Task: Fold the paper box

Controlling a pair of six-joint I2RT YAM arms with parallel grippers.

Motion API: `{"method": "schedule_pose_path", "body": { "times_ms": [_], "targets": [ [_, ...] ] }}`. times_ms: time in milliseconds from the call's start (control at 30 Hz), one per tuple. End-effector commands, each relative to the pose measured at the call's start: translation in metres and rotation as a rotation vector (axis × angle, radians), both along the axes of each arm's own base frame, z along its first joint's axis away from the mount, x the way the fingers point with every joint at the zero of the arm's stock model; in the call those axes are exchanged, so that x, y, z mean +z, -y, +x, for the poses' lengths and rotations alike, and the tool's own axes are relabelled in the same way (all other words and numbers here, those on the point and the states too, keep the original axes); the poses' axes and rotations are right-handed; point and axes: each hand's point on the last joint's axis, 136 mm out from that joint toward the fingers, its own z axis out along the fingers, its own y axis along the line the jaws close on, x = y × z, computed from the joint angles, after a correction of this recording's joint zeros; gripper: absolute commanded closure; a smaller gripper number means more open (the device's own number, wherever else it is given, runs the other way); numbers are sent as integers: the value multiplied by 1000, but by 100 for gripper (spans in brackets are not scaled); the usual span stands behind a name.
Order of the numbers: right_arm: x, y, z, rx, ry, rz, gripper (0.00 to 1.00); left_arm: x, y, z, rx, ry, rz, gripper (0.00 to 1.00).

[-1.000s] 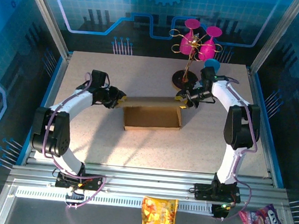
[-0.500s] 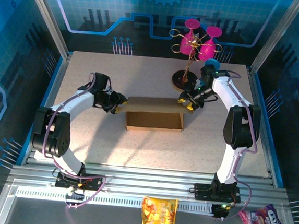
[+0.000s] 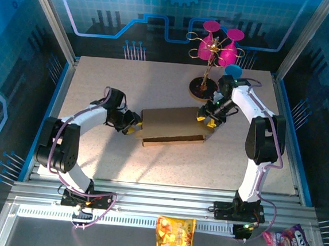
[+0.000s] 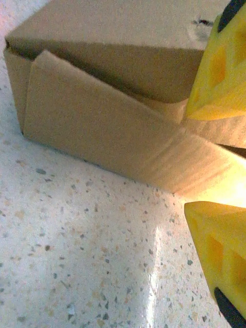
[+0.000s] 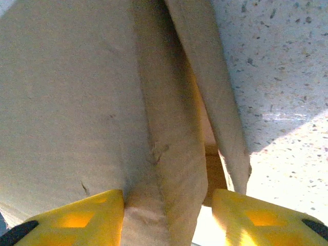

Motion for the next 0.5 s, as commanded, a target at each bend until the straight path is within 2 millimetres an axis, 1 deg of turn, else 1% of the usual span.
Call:
{"method": "schedule_pose_path", "body": {
  "times_ms": [0, 67, 167, 233, 300, 367, 467],
  "targets": [
    [3, 0, -8, 73, 58, -14, 51, -6, 0, -5, -33, 18, 35, 55],
    [-4, 3, -10, 81, 63, -25, 52, 6, -3, -3, -20, 55, 45, 55],
    [-11, 4, -13, 82, 66, -27, 53, 36, -11, -1, 21, 123, 71, 54],
    [-14, 4, -14, 81, 61, -31, 54, 53, -18, -2, 54, 142, 96, 51],
    [-16, 5, -14, 82, 59, -37, 55, 63, -20, -3, 74, 142, 96, 48],
    [-17, 5, -13, 87, 62, -37, 55, 68, -12, 2, 56, 159, 49, 44],
    [-17, 5, -12, 92, 60, -36, 55, 57, 6, 8, 6, 120, -32, 40]
  ]
}}
